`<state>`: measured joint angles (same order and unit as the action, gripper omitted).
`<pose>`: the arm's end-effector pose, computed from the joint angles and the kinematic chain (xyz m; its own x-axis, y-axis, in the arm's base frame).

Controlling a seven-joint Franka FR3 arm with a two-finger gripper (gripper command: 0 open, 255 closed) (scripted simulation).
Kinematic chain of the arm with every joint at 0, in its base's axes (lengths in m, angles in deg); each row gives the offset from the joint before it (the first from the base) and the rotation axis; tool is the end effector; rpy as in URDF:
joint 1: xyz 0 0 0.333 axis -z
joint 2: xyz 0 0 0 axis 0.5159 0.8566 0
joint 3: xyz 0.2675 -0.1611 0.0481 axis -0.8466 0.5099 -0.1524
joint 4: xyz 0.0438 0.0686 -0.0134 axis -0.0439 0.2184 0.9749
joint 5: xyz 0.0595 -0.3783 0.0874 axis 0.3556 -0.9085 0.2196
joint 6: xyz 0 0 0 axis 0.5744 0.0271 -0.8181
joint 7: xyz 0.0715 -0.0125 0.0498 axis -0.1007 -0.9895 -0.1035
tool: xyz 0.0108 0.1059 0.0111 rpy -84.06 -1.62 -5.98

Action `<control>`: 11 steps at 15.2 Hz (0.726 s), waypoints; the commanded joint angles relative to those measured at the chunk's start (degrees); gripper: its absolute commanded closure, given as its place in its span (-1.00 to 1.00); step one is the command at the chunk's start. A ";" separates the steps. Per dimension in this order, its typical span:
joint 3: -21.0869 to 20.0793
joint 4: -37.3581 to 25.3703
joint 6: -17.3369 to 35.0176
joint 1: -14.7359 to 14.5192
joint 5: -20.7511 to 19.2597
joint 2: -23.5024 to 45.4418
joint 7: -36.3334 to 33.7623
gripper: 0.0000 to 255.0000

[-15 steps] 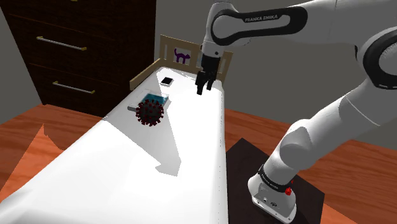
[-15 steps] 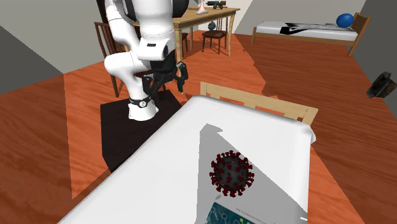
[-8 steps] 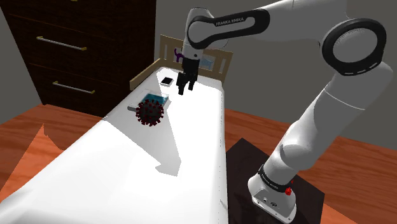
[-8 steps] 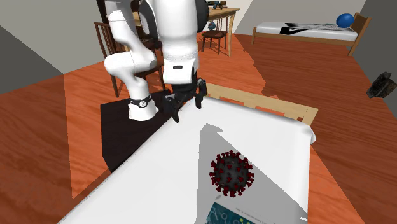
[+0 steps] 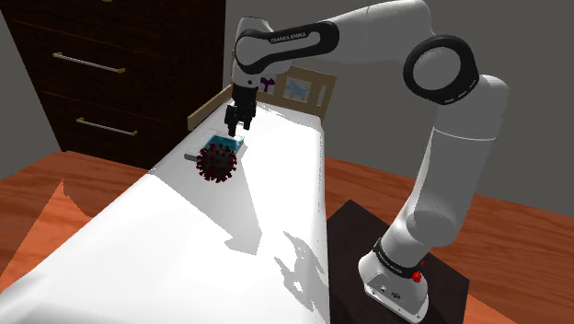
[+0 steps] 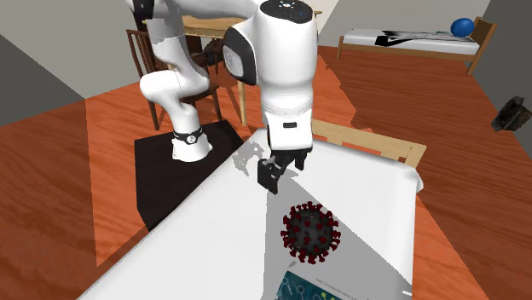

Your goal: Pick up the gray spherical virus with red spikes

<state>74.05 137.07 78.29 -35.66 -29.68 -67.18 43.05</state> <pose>0.6116 0.1218 0.4284 0.9454 0.3243 -0.0312 0.3184 -0.9400 -0.1230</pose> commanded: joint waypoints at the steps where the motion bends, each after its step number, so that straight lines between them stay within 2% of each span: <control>1: -0.24 -4.48 0.09 -0.34 -0.28 4.34 0.54 -1.00; 7: -1.05 -23.53 -3.36 -2.41 -1.65 19.21 0.95 -1.00; 8: -1.09 -25.43 -3.84 -2.63 -1.77 20.57 0.98 -1.00; 11: -1.06 -23.90 -1.83 -2.63 -1.77 21.06 1.18 -1.00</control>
<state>72.98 113.14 75.94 -38.29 -31.42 -46.59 44.11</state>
